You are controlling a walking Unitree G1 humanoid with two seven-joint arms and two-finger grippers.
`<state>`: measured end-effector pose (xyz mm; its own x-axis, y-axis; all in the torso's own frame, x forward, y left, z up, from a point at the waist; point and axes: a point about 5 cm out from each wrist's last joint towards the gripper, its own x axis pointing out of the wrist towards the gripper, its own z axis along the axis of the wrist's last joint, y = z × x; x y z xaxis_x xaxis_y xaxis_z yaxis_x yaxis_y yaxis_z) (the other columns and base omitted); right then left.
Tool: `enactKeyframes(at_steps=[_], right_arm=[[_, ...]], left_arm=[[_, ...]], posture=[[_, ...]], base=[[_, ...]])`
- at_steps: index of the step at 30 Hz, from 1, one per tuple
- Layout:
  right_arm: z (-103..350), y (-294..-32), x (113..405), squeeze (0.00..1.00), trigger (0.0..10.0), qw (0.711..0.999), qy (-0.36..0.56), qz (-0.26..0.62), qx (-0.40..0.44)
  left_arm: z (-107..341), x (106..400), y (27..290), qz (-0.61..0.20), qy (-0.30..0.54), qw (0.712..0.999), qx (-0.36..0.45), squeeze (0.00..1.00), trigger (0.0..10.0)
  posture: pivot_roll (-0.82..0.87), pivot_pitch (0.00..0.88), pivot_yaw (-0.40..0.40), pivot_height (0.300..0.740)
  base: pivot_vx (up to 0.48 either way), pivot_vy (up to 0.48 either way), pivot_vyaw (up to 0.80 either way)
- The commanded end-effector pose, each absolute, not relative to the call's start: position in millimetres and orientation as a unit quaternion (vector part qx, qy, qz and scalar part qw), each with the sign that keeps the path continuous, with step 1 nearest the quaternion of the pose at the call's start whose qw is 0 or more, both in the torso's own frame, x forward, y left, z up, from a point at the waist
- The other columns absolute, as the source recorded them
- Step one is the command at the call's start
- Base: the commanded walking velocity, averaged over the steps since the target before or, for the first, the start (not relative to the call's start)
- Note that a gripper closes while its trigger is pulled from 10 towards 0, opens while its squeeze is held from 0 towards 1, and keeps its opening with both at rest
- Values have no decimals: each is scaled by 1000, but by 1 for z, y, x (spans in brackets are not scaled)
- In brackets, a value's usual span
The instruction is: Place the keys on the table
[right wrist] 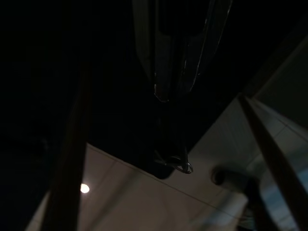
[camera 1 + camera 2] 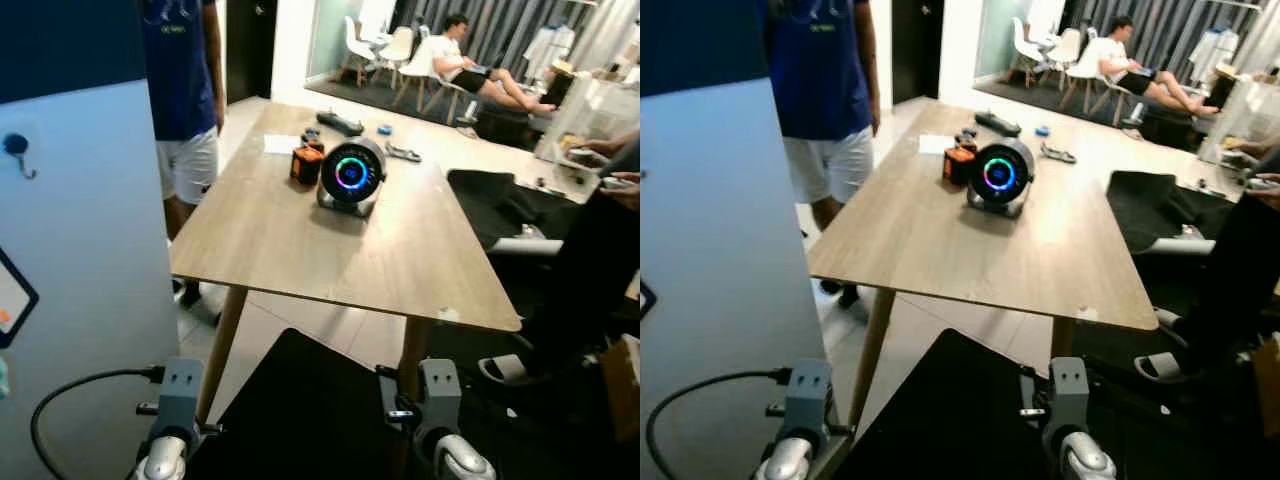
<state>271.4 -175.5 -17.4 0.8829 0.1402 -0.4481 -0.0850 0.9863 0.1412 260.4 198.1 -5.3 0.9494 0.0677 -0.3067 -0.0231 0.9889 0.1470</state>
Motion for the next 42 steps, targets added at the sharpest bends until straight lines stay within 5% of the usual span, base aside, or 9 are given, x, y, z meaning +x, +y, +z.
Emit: enactKeyframes(at_steps=[1,23,42], right_arm=[[-20,-180,269,0,10000,967,242,51,56],[-20,-178,269,0,10000,967,241,55,55],[-25,-167,263,0,10000,968,237,58,63]], left_arm=[[-6,260,195,18,154,986,66,0,10000],[-4,262,198,27,151,987,56,0,10000],[4,269,206,8,141,988,68,0,10000]], posture=[[103,32,-88,740],[104,29,-80,740],[130,32,-11,740]], base=[[0,0,-531],[0,0,-534],[0,0,0]])
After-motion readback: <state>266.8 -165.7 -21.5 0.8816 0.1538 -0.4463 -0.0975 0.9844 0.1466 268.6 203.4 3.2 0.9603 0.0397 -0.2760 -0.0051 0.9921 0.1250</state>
